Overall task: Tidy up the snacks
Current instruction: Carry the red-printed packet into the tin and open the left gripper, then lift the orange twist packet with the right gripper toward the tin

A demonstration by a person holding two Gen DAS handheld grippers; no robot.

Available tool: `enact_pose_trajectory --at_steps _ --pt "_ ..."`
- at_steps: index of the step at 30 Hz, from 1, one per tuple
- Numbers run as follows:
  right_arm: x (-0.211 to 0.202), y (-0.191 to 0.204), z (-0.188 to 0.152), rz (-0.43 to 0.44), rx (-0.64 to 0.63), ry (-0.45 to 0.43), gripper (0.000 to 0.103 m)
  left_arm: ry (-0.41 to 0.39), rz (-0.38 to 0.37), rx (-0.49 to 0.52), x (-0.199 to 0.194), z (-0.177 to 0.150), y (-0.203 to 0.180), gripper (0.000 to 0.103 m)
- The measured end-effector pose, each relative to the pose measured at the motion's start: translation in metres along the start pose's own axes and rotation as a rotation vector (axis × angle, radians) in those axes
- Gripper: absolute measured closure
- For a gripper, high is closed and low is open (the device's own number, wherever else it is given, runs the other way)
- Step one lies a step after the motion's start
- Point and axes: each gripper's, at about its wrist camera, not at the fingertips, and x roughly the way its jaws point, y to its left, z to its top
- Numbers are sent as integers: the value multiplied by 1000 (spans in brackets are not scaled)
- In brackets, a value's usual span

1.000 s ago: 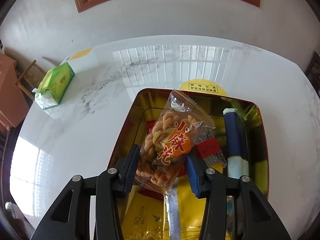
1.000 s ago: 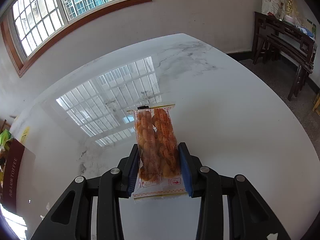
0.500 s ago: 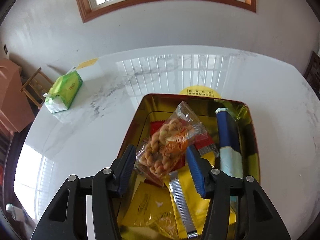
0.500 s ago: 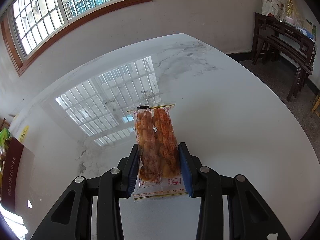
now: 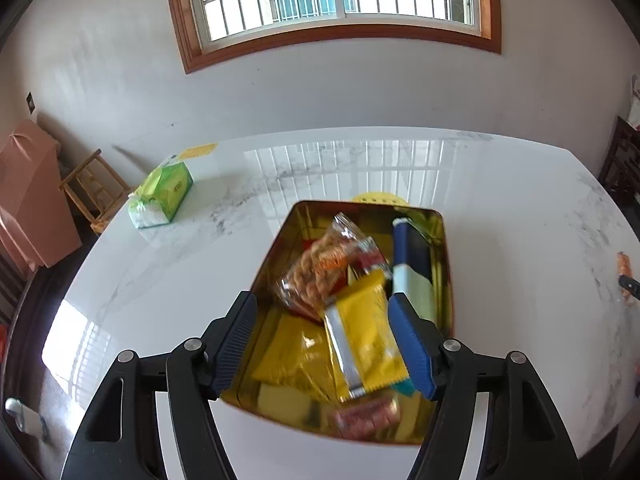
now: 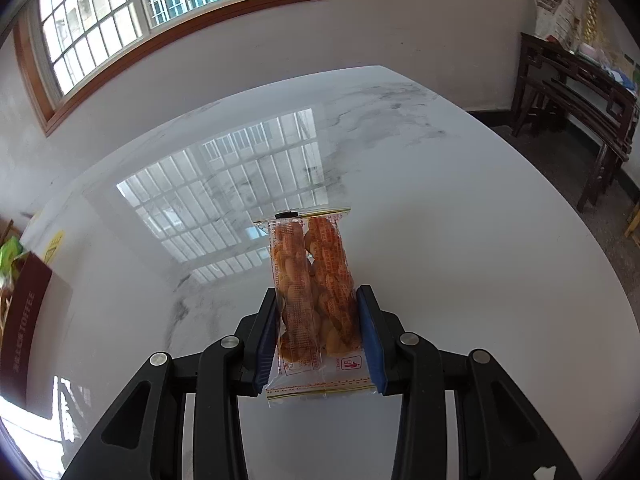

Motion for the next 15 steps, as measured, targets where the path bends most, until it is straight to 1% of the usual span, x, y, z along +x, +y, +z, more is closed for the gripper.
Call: enact_pose_trajectory --at_steps 7,9,15 --pt "-14 30 -23 45 -65 9 67 3 6 12 -16 -21 -5 34" --pt "-19 43 -33 32 -113 5 67 9 4 11 -19 -27 -4 34" --pt "-30 59 -49 71 -114 9 68 23 -8 -15 -22 -39 7 33"
